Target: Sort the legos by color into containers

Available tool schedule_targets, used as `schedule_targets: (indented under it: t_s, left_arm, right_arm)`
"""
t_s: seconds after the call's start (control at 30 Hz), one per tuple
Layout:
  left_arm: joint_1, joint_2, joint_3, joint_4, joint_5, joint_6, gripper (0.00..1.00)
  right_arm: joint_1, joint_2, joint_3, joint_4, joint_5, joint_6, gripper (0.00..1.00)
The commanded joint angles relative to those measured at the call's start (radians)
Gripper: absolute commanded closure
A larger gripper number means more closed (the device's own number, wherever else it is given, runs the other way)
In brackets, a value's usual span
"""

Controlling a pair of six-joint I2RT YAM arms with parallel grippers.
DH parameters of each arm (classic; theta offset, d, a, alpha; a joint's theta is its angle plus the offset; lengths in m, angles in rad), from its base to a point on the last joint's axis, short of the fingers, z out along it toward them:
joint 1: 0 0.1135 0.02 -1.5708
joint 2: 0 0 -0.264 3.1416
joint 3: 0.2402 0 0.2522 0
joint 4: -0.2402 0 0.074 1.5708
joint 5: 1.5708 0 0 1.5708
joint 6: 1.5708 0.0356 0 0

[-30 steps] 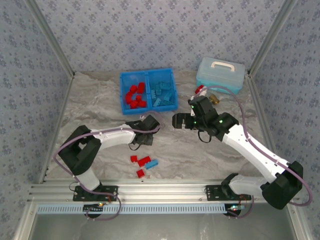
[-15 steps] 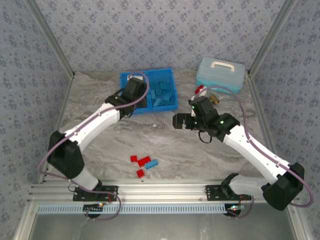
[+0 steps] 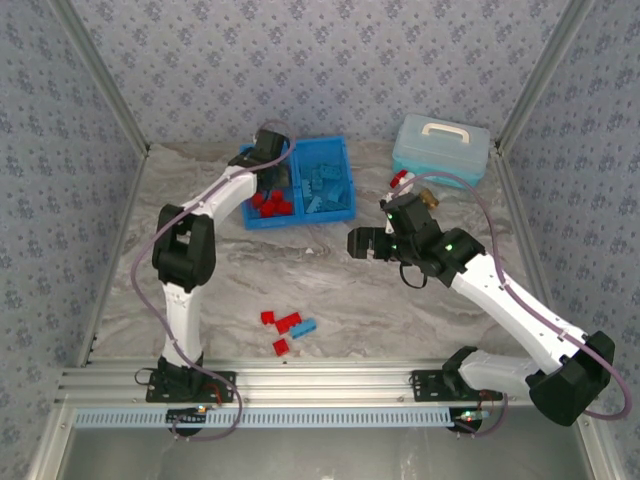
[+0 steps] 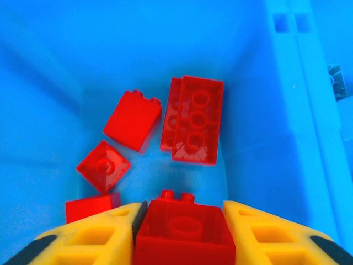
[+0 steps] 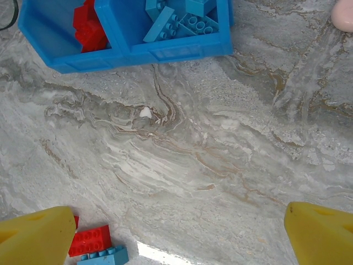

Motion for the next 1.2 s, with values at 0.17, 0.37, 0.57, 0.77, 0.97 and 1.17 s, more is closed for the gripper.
schedule_targets:
  t_s: [0.17,0.37,0.57,0.77,0.97,1.17]
  left_arm:
    - [-0.002,-0.010,0.086,-0.036,0.064,-0.014,0.50]
    - [-0.003,-0.173,-0.020,-0.027,0.083,-0.022,0.50]
    - [-0.026,-0.541,-0.339,-0.060,0.035,-0.077,0.50]
    - [-0.187,-0.929,-0.724,-0.224,-0.112,-0.272,0.50]
    - [-0.444,-1.106,-0.923,-0.413,-0.136,-0.582,0.49]
    - [-0.646,-1.050,-1.024,-0.375,-0.101,-0.753,0.42]
  right_arm:
    - [0.006,0.010,0.029,-0.026,0.023,0.015,0.00]
    - [0.006,0.053,0.061,-0.026,0.019,0.002,0.00]
    - [0.006,0.079,0.064,-0.010,0.022,-0.002,0.00]
    - [0.001,0.111,0.057,0.042,0.024,-0.007,0.00]
    - [-0.002,0.149,0.058,0.073,0.015,-0.009,0.00]
    - [0.001,0.161,0.042,0.096,-0.011,0.005,0.00]
